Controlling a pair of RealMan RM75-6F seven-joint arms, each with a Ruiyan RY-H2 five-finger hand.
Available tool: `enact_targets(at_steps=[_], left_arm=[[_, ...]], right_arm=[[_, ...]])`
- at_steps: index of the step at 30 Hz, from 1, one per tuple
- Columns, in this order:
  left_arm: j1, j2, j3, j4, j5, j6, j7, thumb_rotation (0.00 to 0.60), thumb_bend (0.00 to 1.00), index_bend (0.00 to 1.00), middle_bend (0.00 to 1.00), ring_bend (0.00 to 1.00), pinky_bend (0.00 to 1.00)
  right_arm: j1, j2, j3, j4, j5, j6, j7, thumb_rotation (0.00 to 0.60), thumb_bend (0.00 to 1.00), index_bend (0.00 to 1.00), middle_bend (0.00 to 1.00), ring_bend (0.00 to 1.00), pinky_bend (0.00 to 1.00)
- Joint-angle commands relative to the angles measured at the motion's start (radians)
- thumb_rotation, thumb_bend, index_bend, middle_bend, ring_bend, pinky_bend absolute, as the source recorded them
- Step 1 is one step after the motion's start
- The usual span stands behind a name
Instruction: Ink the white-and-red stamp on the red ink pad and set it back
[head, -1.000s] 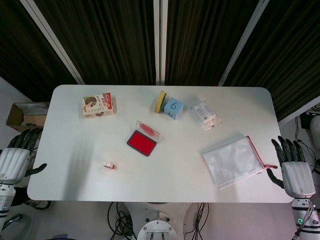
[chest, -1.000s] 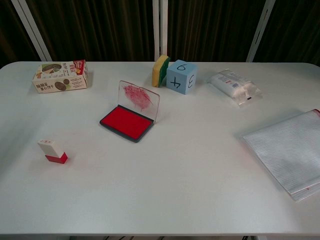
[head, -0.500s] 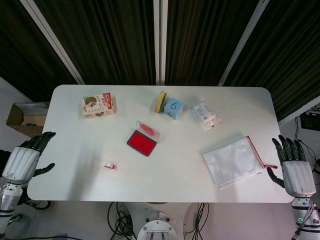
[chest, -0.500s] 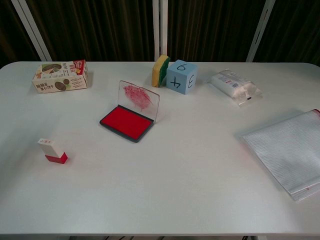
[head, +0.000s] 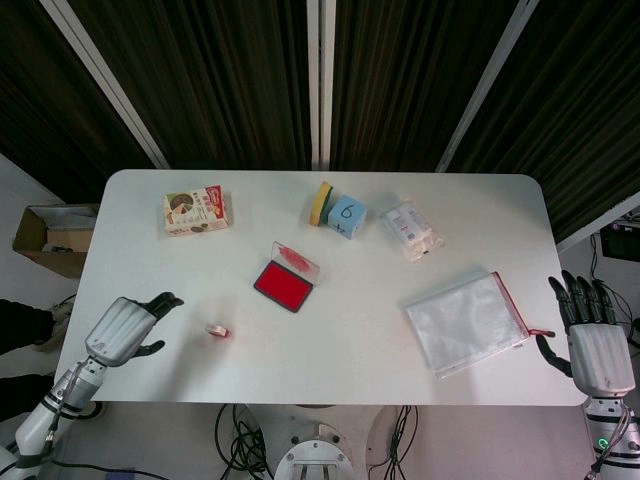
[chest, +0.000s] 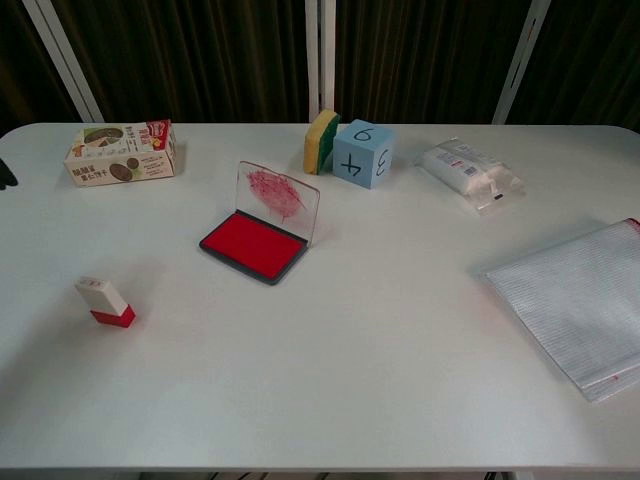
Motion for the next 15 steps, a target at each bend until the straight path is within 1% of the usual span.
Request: enact_targets(at_steps=[1,7,10,15], left_arm=[[-0.036,-0.042,0.014,0.027,-0.005,-0.057,-0.015,0.6,0.07,0.25,0.28,0.82,0.89],[-0.068,-0.104,0.028,0.077,-0.01,-0.103,-0.031,0.6,0.07,0.25,0.27,0.85,0.91],[-0.089,-0.147,0.026,0.124,-0.006,-0.115,-0.039,0.6,0.07,0.26,0.28,0.85,0.91],[-0.119,-0.205,0.019,0.19,-0.016,-0.137,-0.047,0.6,0.09,0.28,0.32,0.86,0.92]], right_arm=[[-0.003,0.003,-0.001,-0.001,0.001,0.002,0.0,0.6,0.2,0.0,0.0,0.0,0.0],[-0.004,0.002,-0.001,0.006,0.012,-0.006,0.008,0.6,0.2,0.0,0.0,0.0,0.0],[-0.002,-0.002,-0.001,0.011,0.019,-0.015,0.011,0.6,0.2,0.0,0.0,0.0,0.0],[-0.002,0.0,-0.001,0.011,0.02,-0.017,0.01,0.6,0.2,0.0,0.0,0.0,0.0]])
